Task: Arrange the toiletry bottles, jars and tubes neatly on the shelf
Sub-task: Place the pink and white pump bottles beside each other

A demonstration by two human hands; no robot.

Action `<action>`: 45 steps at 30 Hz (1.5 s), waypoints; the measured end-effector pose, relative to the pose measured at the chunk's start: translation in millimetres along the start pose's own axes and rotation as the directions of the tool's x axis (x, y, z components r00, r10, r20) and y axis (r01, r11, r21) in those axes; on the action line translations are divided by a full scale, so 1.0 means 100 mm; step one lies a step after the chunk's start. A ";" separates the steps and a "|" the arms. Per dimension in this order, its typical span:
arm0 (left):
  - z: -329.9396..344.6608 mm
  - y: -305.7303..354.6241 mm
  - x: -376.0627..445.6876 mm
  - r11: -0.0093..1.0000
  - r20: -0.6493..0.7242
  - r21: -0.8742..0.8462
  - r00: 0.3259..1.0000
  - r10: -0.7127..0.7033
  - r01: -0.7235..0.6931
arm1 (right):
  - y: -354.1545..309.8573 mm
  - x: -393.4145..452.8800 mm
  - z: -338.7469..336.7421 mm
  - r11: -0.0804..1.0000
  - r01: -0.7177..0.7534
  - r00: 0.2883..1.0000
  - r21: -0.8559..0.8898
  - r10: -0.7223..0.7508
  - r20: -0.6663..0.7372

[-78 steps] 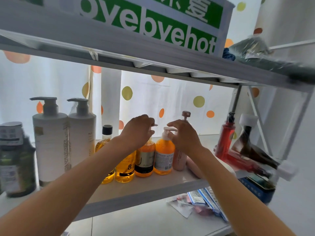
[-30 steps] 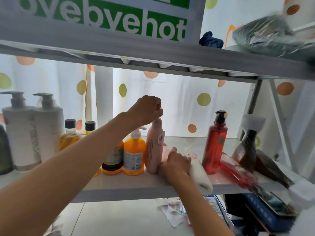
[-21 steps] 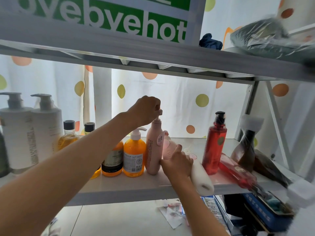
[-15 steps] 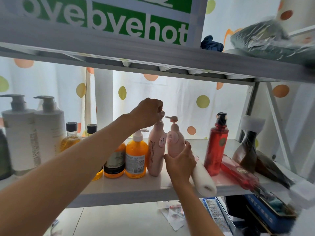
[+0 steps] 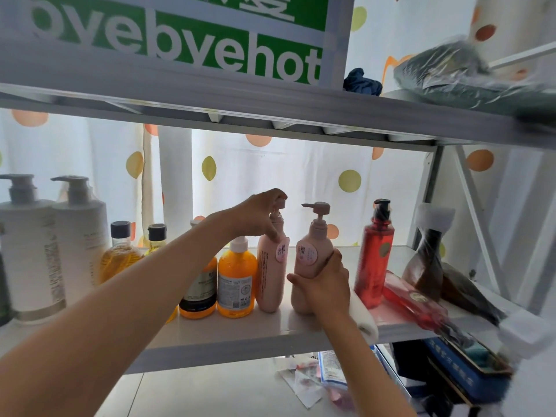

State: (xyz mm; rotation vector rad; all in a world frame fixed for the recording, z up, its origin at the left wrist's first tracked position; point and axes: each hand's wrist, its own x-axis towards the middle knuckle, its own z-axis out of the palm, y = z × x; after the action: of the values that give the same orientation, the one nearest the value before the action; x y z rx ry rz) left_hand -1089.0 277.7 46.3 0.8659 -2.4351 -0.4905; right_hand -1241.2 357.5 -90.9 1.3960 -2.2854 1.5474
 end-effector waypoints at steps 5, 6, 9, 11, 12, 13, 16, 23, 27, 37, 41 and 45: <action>0.08 0.03 0.02 0.988 -0.107 0.153 0.994 0.024 -0.007 | -0.02 0.07 -0.09 0.999 0.007 0.999 -0.034 -0.006 0.032; 0.11 0.04 0.02 0.984 -0.133 0.180 0.991 0.020 0.005 | -0.02 0.07 -0.09 0.999 0.005 0.999 -0.037 -0.004 0.035; 0.19 0.08 0.02 0.979 -0.205 0.198 0.979 -0.005 0.046 | -0.01 0.09 -0.11 0.999 0.002 0.998 -0.052 0.001 0.065; 0.23 0.10 0.02 0.974 -0.255 0.212 0.967 -0.021 0.078 | -0.01 0.11 -0.13 0.998 -0.007 0.994 -0.066 0.014 0.112; 0.25 0.10 0.01 0.970 -0.276 0.223 0.961 -0.029 0.094 | 0.00 0.13 -0.14 0.998 -0.012 0.991 -0.063 0.020 0.131; 0.27 0.11 0.01 0.966 -0.290 0.236 0.956 -0.034 0.106 | 0.00 0.15 -0.14 0.998 -0.017 0.990 -0.055 0.025 0.142; 0.31 0.13 0.01 0.958 -0.314 0.261 0.949 -0.033 0.120 | 0.00 0.15 -0.14 0.999 -0.013 0.988 -0.045 0.020 0.152; 0.29 0.10 0.00 0.965 -0.279 0.237 0.959 -0.045 0.114 | -0.09 0.08 -0.18 0.998 -0.009 0.989 -0.062 0.018 0.146; 0.21 0.18 -0.06 0.961 -0.274 0.266 0.962 0.004 0.071 | -0.10 0.10 -0.23 0.996 -0.005 0.980 -0.090 0.023 0.199; 0.24 0.68 0.06 0.894 -0.151 0.431 0.967 0.205 -0.122 | 0.18 0.01 -0.61 0.974 -0.038 0.972 -0.224 0.088 0.218; 0.32 0.70 0.19 0.860 -0.184 0.506 0.964 0.190 -0.072 | 0.33 -0.09 -0.69 0.919 -0.128 0.940 -0.374 0.233 0.251; 0.34 0.71 0.24 0.820 -0.197 0.567 0.952 0.234 -0.084 | 0.37 -0.08 -0.67 0.924 -0.219 0.895 -0.314 0.319 0.312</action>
State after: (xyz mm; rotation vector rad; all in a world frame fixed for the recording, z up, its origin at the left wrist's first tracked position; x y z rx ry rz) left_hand -1159.1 319.3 61.3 0.8632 -2.3942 0.4037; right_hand -1289.7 417.2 -88.0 1.4276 -2.8857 1.0301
